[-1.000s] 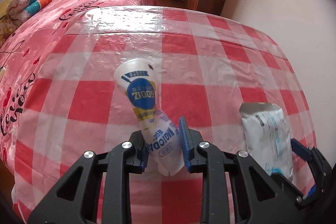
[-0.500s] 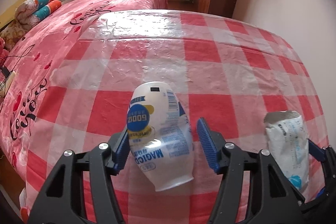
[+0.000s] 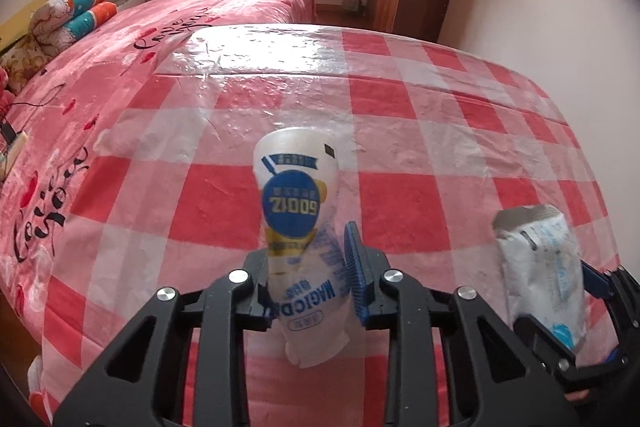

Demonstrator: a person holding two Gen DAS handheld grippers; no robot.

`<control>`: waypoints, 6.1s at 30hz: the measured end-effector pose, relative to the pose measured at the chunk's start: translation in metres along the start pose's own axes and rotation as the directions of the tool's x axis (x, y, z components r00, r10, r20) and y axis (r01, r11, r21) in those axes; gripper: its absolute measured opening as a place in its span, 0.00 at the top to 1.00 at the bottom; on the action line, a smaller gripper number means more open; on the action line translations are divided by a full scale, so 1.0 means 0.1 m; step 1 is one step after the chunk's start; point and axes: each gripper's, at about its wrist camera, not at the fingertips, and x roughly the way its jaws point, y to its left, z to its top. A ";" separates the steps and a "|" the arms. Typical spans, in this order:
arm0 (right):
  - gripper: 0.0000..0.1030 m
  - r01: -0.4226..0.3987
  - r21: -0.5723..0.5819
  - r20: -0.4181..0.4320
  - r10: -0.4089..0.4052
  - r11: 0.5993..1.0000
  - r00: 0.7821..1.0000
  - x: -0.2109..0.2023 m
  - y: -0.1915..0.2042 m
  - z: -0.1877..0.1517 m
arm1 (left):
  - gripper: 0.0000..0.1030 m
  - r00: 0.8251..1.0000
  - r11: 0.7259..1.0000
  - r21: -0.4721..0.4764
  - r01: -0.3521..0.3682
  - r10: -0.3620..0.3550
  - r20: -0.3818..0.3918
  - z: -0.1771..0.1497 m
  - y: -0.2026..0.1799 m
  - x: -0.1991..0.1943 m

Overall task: Collect trash
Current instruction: 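Grasp the white wet-wipes pack with the right tool and lift it, then carry the bottle in left tool and wipes pack in right tool to the bucket, then open both tools to drop the bottle and wipes pack into the bucket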

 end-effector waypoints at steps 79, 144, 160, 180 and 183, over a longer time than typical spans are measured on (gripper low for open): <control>0.26 -0.188 -0.217 0.094 0.212 0.958 0.973 -1.07 1.45 -0.44 | 0.76 0.990 0.999 -0.003 -0.044 0.044 0.137 -1.52 1.05 -1.76; 0.26 -0.523 -0.630 -0.299 0.442 0.574 0.846 -0.54 4.20 -1.23 | 0.76 0.941 0.861 -0.379 -0.339 0.311 -0.136 -3.14 3.12 -1.90; 0.26 -0.527 -0.651 -0.346 0.404 0.546 0.846 -0.29 4.40 -1.38 | 0.76 0.940 0.852 -0.398 -0.340 0.292 -0.179 -3.28 3.24 -1.73; 0.28 -0.531 -0.651 -0.338 0.419 0.542 0.842 -0.26 4.41 -1.37 | 0.52 0.930 0.848 -0.387 -0.361 0.299 -0.214 -3.32 3.26 -1.57; 0.21 -0.527 -0.654 -0.328 0.424 0.544 0.844 -0.33 4.38 -1.37 | 0.30 0.925 0.856 -0.355 -0.375 0.322 -0.200 -3.27 3.18 -1.58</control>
